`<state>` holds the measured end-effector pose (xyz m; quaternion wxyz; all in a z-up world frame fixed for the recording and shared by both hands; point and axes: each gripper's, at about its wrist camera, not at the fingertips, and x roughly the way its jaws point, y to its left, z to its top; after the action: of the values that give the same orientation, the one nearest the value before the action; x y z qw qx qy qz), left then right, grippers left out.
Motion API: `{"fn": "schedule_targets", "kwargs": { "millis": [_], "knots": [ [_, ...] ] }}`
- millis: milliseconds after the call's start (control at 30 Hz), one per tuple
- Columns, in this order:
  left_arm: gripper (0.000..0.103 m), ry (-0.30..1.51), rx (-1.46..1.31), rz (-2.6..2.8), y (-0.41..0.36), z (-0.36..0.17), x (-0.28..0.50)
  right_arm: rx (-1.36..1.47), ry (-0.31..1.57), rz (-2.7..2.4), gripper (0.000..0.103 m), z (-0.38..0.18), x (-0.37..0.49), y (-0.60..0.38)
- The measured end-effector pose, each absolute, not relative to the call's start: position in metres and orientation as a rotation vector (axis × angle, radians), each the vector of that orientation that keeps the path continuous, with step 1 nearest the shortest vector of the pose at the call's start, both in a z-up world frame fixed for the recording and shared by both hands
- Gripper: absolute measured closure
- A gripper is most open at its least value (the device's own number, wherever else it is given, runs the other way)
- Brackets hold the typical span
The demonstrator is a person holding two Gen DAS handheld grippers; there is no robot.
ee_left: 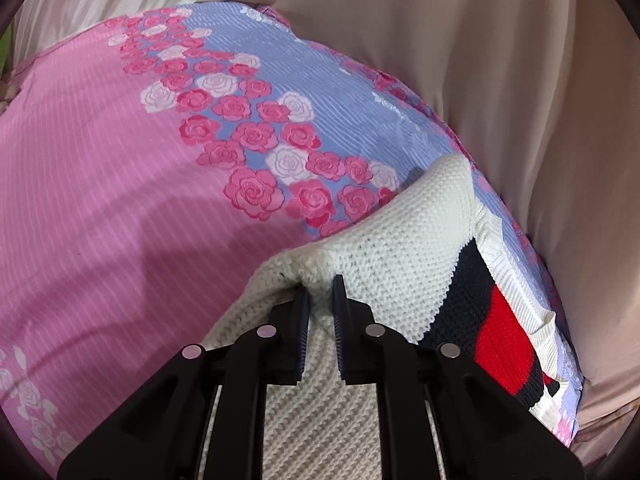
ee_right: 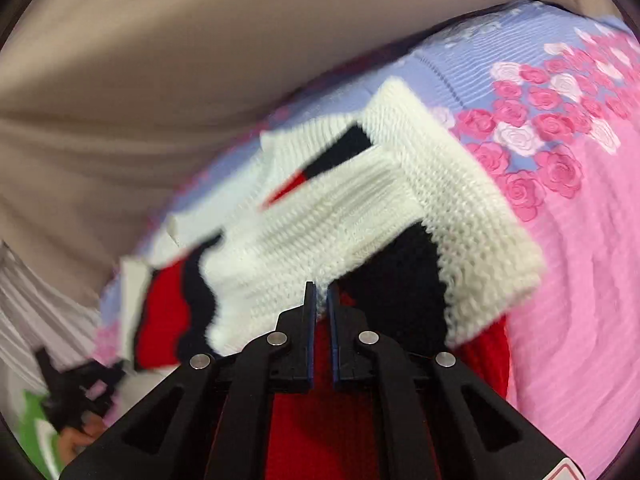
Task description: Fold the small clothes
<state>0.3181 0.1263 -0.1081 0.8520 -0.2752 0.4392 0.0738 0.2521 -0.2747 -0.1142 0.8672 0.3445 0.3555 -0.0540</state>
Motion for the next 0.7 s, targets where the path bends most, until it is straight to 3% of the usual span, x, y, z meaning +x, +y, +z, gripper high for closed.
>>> {"fn": "schedule_targets", "kwargs": {
  "millis": [100,200,333,433,567,600,700],
  "knots": [
    [0.091,0.922,-0.559,0.161,0.127,-0.111,0.317,0.704,0.675,-0.099,0.098,-0.099,0.244,-0.271],
    [0.091,0.917,-0.546,0.176,0.128,-0.110,0.317,0.696,0.799,-0.127,0.098,-0.131,0.247,-0.273],
    [0.090,0.924,-0.514,0.166,0.126,-0.111,0.317,0.622,0.723,-0.140,0.098,-0.108,0.229,-0.265],
    [0.082,0.954,-0.471,0.109,0.125,-0.098,0.304,0.674,0.817,-0.155,0.099,-0.117,0.215,-0.275],
    [0.060,0.977,-0.380,0.033,0.137,-0.079,0.248,0.633,0.825,-0.142,0.087,-0.090,0.143,-0.265],
    [0.055,0.996,-0.359,0.022,0.143,-0.078,0.226,0.630,0.847,-0.128,0.079,-0.089,0.120,-0.266],
    [0.050,1.076,-0.331,0.042,0.166,-0.087,0.163,0.608,0.941,-0.105,0.060,-0.088,0.044,-0.268]
  ]
}}
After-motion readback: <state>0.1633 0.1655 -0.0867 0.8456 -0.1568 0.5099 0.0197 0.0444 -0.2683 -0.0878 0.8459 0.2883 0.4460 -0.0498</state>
